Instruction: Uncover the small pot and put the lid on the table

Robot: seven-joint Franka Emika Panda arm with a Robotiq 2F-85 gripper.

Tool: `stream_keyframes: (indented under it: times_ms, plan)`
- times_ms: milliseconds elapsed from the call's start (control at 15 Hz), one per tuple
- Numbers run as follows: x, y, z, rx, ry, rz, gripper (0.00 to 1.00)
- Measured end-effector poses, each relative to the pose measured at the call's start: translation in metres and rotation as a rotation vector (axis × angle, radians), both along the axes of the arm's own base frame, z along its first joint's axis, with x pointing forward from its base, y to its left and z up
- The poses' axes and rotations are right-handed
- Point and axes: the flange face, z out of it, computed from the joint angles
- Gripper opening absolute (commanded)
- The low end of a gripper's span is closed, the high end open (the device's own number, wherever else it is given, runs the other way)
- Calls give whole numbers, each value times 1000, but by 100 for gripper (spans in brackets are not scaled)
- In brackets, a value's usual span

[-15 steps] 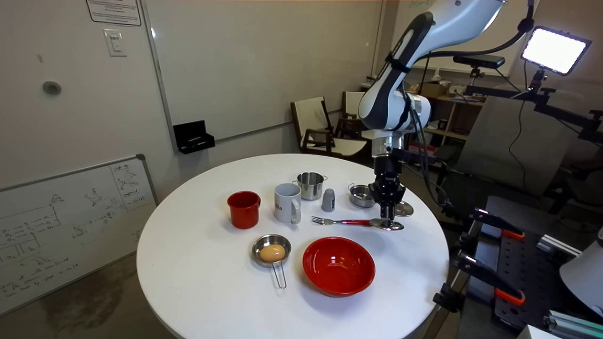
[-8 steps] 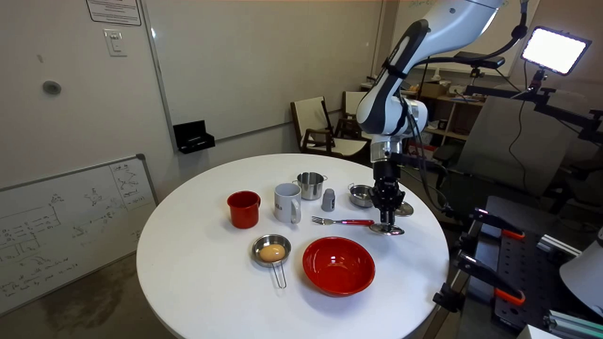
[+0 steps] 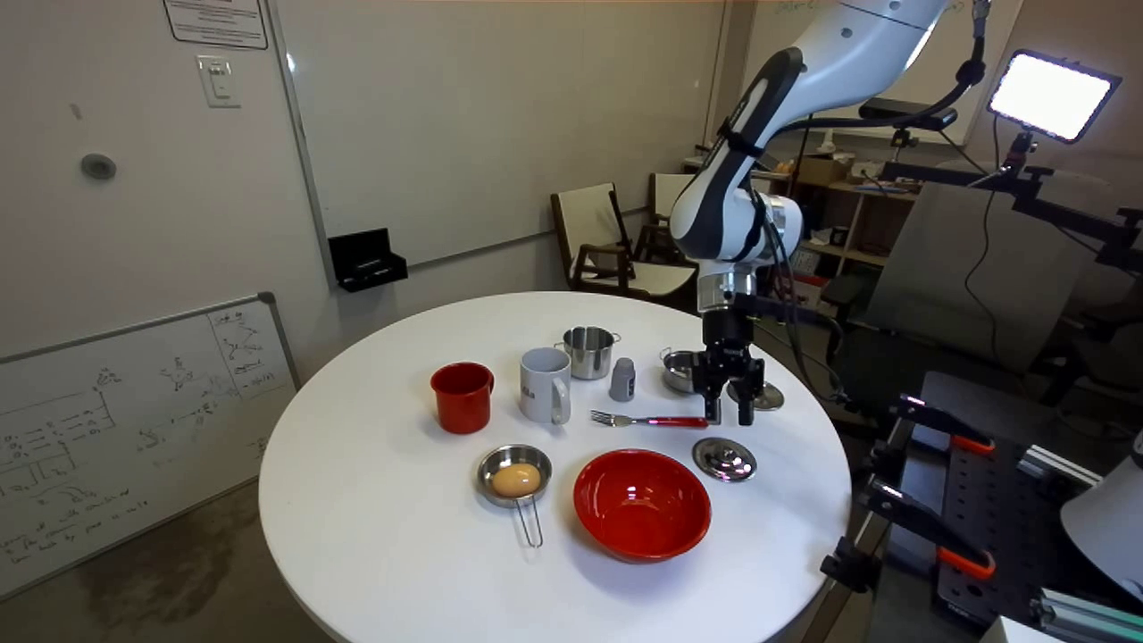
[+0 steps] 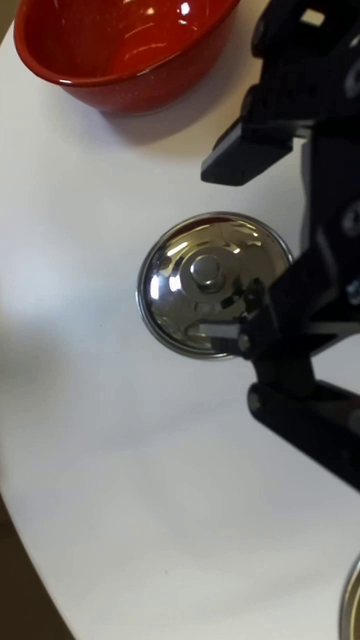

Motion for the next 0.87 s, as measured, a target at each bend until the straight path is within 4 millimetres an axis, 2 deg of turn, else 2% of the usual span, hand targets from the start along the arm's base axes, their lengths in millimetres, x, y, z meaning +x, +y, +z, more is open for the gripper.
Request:
stream_keyframes:
  times_ms: [267, 400, 533, 733, 867]
  plan:
    - [4, -3, 0, -3, -7, -3, 100]
    - [10, -8, 6, -13, -24, -8, 100]
    - [17, -18, 21, -33, -53, -16, 100]
    - [34, -36, 56, -83, -126, -32, 100]
    - [37, -40, 65, -88, -138, -35, 100]
